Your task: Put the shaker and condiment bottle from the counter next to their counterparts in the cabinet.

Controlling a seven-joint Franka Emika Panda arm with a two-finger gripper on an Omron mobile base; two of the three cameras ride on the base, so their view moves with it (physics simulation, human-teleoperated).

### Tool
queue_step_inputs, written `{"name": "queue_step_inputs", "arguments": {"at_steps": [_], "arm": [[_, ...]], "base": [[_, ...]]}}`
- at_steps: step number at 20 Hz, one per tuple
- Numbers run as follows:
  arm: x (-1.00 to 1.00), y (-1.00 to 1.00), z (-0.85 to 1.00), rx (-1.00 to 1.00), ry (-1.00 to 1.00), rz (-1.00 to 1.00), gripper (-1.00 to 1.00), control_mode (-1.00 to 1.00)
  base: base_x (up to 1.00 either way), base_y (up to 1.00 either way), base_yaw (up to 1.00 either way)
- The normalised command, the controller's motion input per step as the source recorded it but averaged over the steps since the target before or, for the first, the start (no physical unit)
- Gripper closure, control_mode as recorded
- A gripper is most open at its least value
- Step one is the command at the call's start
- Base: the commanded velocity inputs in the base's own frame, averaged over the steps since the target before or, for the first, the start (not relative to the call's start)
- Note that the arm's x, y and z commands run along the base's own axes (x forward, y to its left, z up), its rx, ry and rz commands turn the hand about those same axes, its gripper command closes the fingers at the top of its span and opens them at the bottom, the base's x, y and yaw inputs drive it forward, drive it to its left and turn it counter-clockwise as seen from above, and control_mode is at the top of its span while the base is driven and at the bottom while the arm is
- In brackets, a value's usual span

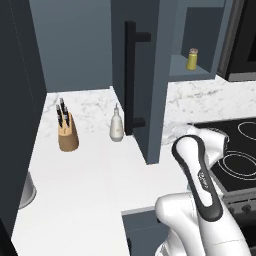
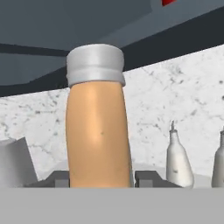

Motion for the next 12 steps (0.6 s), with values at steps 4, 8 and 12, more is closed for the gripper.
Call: {"name": "queue_step_inputs", "arguments": {"at_steps": [4, 8, 12], "arm": [[0.00, -0.36, 0.55, 0.01, 0.01, -0.16, 1.00, -1.00], [-0.04, -0.34, 0.62, 0.03, 0.00, -0.13, 1.00, -1.00], [-0.20, -0.07, 0.46, 0.00, 0.00, -0.06, 1.00, -1.00]], "base": [[0.00, 0.00, 0.00], [0.00, 0.00, 0.00], [0.00, 0.00, 0.00]]}}
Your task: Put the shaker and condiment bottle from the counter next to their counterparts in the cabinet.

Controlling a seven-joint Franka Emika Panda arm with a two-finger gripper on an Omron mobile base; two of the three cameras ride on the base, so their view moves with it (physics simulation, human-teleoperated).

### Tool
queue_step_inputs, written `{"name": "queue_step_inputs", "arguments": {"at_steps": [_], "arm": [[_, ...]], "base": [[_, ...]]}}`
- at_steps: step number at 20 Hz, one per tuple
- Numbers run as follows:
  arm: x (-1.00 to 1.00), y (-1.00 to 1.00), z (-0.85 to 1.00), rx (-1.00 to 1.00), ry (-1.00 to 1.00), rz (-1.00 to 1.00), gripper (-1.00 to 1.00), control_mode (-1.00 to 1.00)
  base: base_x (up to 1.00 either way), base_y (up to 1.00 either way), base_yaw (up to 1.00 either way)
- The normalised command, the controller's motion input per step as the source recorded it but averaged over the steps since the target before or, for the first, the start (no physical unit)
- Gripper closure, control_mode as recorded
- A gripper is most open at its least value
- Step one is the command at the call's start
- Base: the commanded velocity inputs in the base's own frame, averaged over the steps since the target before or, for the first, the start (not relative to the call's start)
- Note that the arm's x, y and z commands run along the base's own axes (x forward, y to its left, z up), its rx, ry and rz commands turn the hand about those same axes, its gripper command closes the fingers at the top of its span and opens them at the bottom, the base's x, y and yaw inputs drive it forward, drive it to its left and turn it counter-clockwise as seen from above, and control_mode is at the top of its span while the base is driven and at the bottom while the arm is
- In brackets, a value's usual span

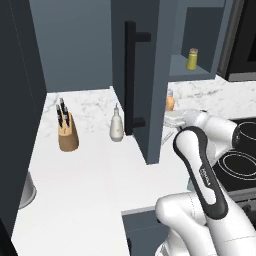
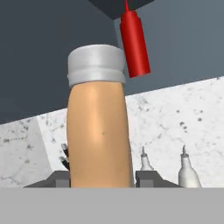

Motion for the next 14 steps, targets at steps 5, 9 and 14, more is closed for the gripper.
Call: {"name": "queue_step_inputs", "arguments": {"at_steps": [5, 9, 14], "arm": [[-0.27, 0.00, 0.36, 0.00, -0.10, 0.00, 1.00, -1.00], [-0.20, -0.04, 0.64, 0.00, -0.03, -0.07, 1.00, -1.00], [-0.09, -0.16, 0.55, 0.00, 0.01, -0.13, 1.00, -1.00]], "base": [[0.00, 0.00, 0.00], [0.00, 0.00, 0.00], [0.00, 0.00, 0.00]]}}
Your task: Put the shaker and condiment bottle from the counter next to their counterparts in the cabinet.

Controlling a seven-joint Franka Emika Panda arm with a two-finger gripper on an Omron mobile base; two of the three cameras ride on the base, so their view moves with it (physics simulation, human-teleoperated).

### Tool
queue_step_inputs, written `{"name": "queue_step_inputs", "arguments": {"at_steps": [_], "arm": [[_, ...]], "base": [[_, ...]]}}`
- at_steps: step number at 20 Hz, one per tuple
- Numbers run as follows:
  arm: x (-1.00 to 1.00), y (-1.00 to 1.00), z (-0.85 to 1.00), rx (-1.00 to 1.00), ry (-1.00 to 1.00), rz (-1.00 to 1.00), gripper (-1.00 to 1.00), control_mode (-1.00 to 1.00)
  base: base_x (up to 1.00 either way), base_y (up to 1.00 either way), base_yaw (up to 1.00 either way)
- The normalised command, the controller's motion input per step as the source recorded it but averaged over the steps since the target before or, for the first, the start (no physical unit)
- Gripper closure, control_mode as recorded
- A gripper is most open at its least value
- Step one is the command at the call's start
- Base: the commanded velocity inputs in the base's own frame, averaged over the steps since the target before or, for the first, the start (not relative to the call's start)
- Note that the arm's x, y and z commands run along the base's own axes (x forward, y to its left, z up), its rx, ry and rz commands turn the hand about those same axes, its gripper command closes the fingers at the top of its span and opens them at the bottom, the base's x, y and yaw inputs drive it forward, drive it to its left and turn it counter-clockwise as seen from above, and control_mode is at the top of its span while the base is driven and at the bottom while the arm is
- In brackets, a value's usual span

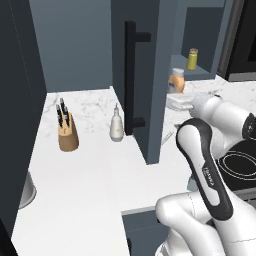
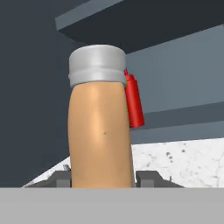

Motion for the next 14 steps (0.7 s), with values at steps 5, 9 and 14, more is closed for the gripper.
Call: {"name": "queue_step_inputs", "arguments": {"at_steps": [5, 9, 14], "arm": [[0.00, -0.13, 0.45, 0.01, 0.03, -0.10, 1.00, -1.00], [-0.02, 0.11, 0.02, -0.03, 0.00, 0.00, 1.00, -1.00], [0.00, 0.00, 0.37, 0.00, 0.00, -0.03, 1.00, -1.00]], "base": [[0.00, 0.00, 0.00], [0.00, 0.00, 0.00], [0.00, 0.00, 0.00]]}}
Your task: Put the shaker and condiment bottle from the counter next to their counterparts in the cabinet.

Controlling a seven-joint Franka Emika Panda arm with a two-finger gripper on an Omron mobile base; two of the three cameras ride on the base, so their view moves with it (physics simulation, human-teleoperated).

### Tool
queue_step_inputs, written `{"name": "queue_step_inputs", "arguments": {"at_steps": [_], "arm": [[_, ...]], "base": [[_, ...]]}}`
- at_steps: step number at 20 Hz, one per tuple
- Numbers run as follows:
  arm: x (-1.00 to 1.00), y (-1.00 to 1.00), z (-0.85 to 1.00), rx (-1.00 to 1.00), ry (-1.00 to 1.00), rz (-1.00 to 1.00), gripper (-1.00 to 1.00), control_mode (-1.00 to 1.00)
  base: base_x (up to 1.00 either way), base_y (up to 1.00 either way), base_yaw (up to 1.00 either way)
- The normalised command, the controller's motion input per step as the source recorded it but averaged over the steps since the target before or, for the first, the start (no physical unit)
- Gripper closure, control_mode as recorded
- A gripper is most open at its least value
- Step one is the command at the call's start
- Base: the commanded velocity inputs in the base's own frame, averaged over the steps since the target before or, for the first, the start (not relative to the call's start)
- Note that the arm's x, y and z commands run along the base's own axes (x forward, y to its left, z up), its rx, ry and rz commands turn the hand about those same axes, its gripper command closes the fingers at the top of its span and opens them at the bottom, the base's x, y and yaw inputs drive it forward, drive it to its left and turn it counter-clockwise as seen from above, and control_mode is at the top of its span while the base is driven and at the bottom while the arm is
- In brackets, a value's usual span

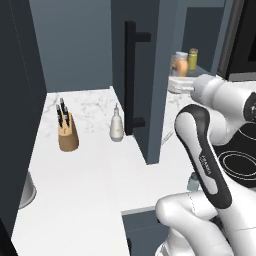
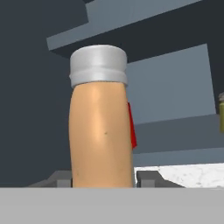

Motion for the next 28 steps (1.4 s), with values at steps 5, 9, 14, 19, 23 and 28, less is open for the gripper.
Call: {"name": "queue_step_inputs", "arguments": {"at_steps": [5, 9, 14, 19, 23, 28], "arm": [[0.00, 0.00, 0.38, 0.00, 0.00, -0.05, 1.00, -1.00], [0.00, -0.03, 0.01, 0.00, 0.00, 0.00, 1.00, -1.00], [0.08, -0.20, 0.00, 0.00, 0.00, -0.04, 1.00, -1.00], [0.10, 0.01, 0.00, -0.05, 0.00, -0.04, 1.00, -1.00], [0.06, 0.10, 0.04, -0.09, 0.00, 0.00, 1.00, -1.00], [0.14, 0.00, 0.07, -0.04, 0.00, 0.00, 1.00, -1.00]], "base": [[0.00, 0.00, 0.00], [0.00, 0.00, 0.00], [0.00, 0.00, 0.00], [0.00, 0.00, 0.00], [0.00, 0.00, 0.00], [0.00, 0.00, 0.00]]}}
